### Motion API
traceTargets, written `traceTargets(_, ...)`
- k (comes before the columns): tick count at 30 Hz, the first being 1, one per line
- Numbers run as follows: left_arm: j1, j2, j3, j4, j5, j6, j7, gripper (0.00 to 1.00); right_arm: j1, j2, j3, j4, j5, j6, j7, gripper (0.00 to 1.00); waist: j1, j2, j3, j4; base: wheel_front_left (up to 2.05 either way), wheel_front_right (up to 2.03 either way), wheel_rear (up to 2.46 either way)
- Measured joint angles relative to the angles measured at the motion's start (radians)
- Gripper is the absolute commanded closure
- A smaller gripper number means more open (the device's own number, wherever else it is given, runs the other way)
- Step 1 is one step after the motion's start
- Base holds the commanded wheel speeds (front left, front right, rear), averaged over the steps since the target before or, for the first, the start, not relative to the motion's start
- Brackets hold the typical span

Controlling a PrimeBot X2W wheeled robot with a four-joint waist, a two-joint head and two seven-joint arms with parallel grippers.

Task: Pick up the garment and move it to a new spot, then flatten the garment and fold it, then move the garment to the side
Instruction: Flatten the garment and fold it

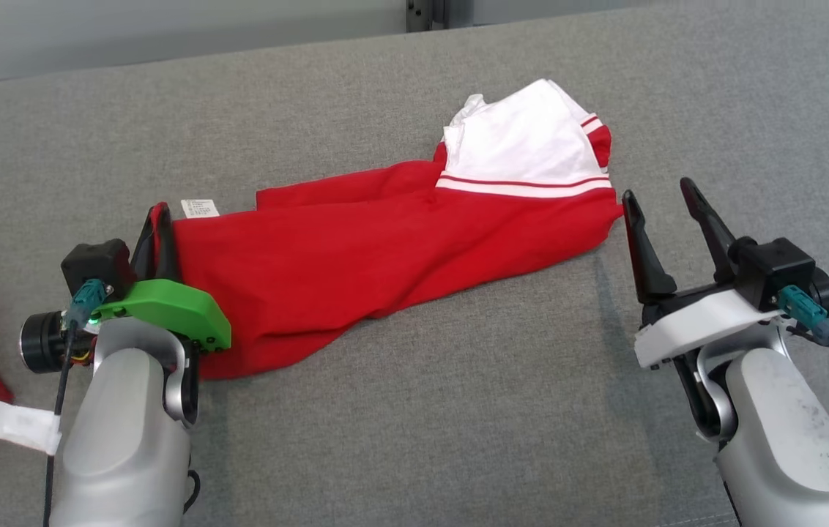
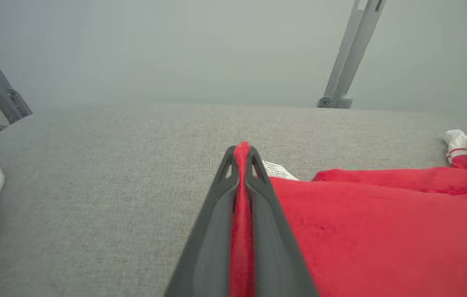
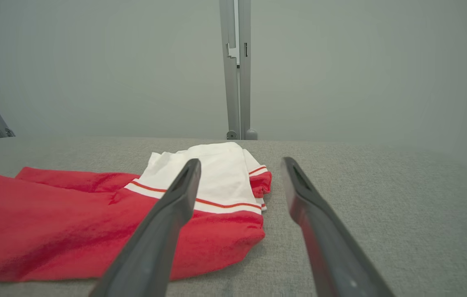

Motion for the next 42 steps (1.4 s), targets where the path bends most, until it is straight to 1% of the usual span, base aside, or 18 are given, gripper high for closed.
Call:
traceTargets(4, 0.088, -0.016, 0.012, -0.156, 0.027, -0.017, -0.001, 1.00, 0.040, 0.012, -0.016, 0.011, 0.000, 0.000, 0.000, 0.00, 0.0000, 0.0000, -0.049, 0.011, 0.00, 0.00, 0.00)
traceTargets(7, 0.187, -0.028, 0.002, -0.262, 0.046, -0.033, -0.001, 1.00, 0.084, 0.025, -0.036, 0.024, 0.010, 0.000, 0.000, 0.00, 0.0000, 0.0000, -0.097, 0.023, 0.00, 0.00, 0.00)
traceTargets(12, 0.351, -0.034, -0.020, -0.362, 0.041, -0.038, -0.001, 1.00, 0.138, 0.040, -0.047, 0.038, 0.010, 0.000, 0.000, 0.00, 0.0000, 0.0000, -0.177, 0.044, 0.00, 0.00, 0.00)
traceTargets(16, 0.457, -0.034, -0.048, -0.423, -0.018, -0.018, -0.001, 1.00, 0.163, 0.047, -0.049, 0.038, 0.010, 0.000, 0.000, 0.00, 0.0000, 0.0000, -0.229, 0.061, 0.00, 0.00, 0.00)
traceTargets(18, 0.509, -0.035, -0.073, -0.425, -0.040, -0.009, -0.001, 1.00, 0.175, 0.051, -0.045, 0.041, 0.010, 0.000, 0.000, 0.00, 0.0000, 0.0000, -0.249, 0.070, 0.00, 0.00, 0.00)
traceTargets(20, 0.545, -0.036, -0.087, -0.409, -0.072, 0.012, -0.001, 1.00, 0.183, 0.051, -0.036, 0.045, 0.010, 0.000, 0.000, 0.00, 0.0000, 0.0000, -0.261, 0.080, 0.00, 0.00, 0.00)
traceTargets(21, 0.561, -0.036, -0.093, -0.397, -0.086, 0.020, -0.001, 0.75, 0.186, 0.051, -0.034, 0.047, 0.010, 0.000, 0.000, 0.00, 0.0000, 0.0000, -0.266, 0.084, 0.00, 0.00, 0.00)
traceTargets(22, 0.573, -0.036, -0.097, -0.386, -0.096, 0.029, -0.001, 0.13, 0.188, 0.051, -0.033, 0.048, 0.011, 0.000, 0.000, 0.00, -0.0001, 0.0000, -0.268, 0.088, 0.00, 0.00, 0.00)
traceTargets(23, 0.583, -0.036, -0.101, -0.365, -0.105, 0.042, -0.001, 0.00, 0.190, 0.049, -0.031, 0.050, 0.014, 0.000, 0.000, 0.00, -0.0001, 0.0000, -0.269, 0.092, 0.00, 0.00, 0.00)
traceTargets(25, 0.596, -0.036, -0.104, -0.335, -0.109, 0.063, -0.001, 0.00, 0.190, 0.045, -0.024, 0.056, 0.017, 0.000, 0.000, 0.00, -0.0001, 0.0000, -0.268, 0.097, 0.00, 0.00, 0.00)
traceTargets(28, 0.597, -0.036, -0.096, -0.328, -0.097, 0.079, -0.001, 0.00, 0.190, 0.041, -0.015, 0.060, 0.019, 0.000, 0.000, 0.00, 0.0000, 0.0000, -0.260, 0.100, 0.00, 0.00, 0.00)
traceTargets(34, 0.589, -0.036, -0.078, -0.353, -0.087, 0.084, -0.001, 0.00, 0.152, 0.023, 0.002, 0.085, 0.025, 0.000, 0.000, 0.00, -0.0001, 0.0000, -0.238, 0.117, 0.00, 0.00, 0.00)
traceTargets(37, 0.570, -0.036, -0.083, -0.367, -0.083, 0.081, -0.001, 0.00, 0.098, 0.007, 0.015, 0.132, 0.030, 0.000, 0.000, 0.00, -0.0001, 0.0000, -0.219, 0.126, 0.00, 0.00, 0.00)
traceTargets(40, 0.544, -0.036, -0.105, -0.384, -0.083, 0.080, -0.001, 0.00, 0.021, -0.014, 0.022, 0.207, 0.037, 0.000, 0.000, 0.00, -0.0001, 0.0000, -0.193, 0.139, 0.00, 0.00, 0.00)
traceTargets(42, 0.528, -0.036, -0.123, -0.392, -0.084, 0.080, -0.001, 0.00, -0.046, -0.029, 0.034, 0.279, 0.046, 0.000, 0.000, 0.00, -0.0001, 0.0000, -0.172, 0.149, 0.00, 0.00, 0.00)
